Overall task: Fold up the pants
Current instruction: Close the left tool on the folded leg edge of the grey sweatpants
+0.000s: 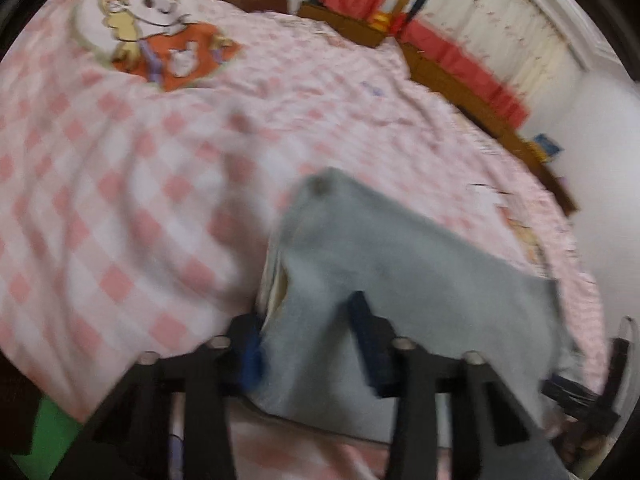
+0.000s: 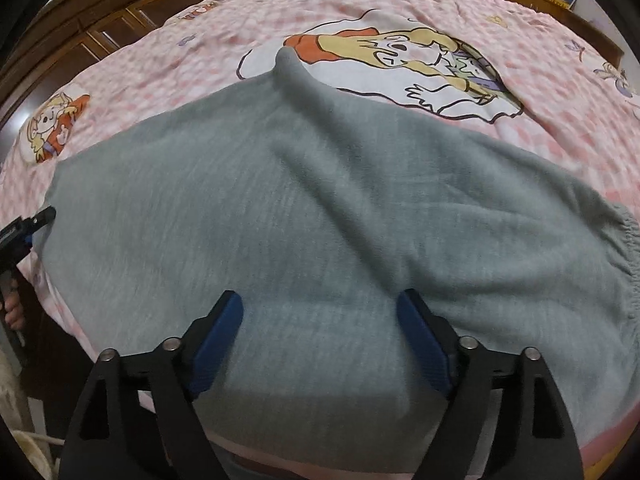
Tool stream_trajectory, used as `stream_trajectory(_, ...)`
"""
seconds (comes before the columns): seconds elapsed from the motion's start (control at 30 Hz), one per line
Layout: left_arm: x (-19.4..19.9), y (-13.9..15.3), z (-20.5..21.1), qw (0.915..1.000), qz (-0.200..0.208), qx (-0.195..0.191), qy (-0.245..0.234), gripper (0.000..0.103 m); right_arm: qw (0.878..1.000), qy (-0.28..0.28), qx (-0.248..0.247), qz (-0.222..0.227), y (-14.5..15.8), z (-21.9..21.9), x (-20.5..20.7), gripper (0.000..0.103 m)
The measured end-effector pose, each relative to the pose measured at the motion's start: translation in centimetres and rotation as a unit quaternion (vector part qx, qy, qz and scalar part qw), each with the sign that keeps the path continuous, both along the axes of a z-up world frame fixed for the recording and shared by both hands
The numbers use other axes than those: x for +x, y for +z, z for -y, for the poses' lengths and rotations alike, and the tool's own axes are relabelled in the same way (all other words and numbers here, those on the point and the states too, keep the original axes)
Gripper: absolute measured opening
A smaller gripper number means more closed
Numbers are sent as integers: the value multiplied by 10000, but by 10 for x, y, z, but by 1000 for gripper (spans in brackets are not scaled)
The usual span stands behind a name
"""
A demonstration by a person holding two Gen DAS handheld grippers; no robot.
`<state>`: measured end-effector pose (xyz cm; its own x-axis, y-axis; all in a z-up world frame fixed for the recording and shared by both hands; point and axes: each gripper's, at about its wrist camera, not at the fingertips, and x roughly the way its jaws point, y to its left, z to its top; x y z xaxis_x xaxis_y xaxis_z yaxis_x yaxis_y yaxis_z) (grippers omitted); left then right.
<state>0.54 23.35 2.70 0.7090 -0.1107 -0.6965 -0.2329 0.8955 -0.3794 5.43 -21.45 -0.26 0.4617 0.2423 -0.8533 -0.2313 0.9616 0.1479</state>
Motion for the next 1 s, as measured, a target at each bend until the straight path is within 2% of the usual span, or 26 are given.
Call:
stream_trajectory(0.17, -13, 13, 2, 9996, 274, 5, -86, 34, 10000, 49, 60, -11, -2, -1, 1, 90)
stream_trajectory(0.57, -25, 25, 16, 9985, 426, -295, -171, 34, 9998, 93, 152, 37, -2, -1, 1, 93)
stream_trajectory(0.63, -25, 25, 23, 9984, 457, -184, -265, 34, 9998, 92, 183, 49, -3, -1, 1, 94)
stream_trajectory(0.73, -16, 16, 30, 9993, 247, 155, -213, 34, 9998, 117, 170, 70, -2, -2, 0, 94)
stream_trajectory(0.83, -9, 3, 26, 9989, 116, 418, 148, 37, 9996, 120, 231, 93, -2, 0, -1, 95)
stream_trajectory(0.93, -5, -13, 17, 9993, 57, 164, 329, 36, 9996, 136, 226, 127, -2, 0, -2, 95)
stream_trajectory(0.97, -6, -13, 16, 9991, 75, 105, 400, 33, 9996, 139, 219, 142, -2, -1, -3, 95)
stream_trajectory(1.0, -7, -11, 17, 9991, 107, 98, 390, 17, 9995, 142, 220, 153, -2, -1, -3, 95)
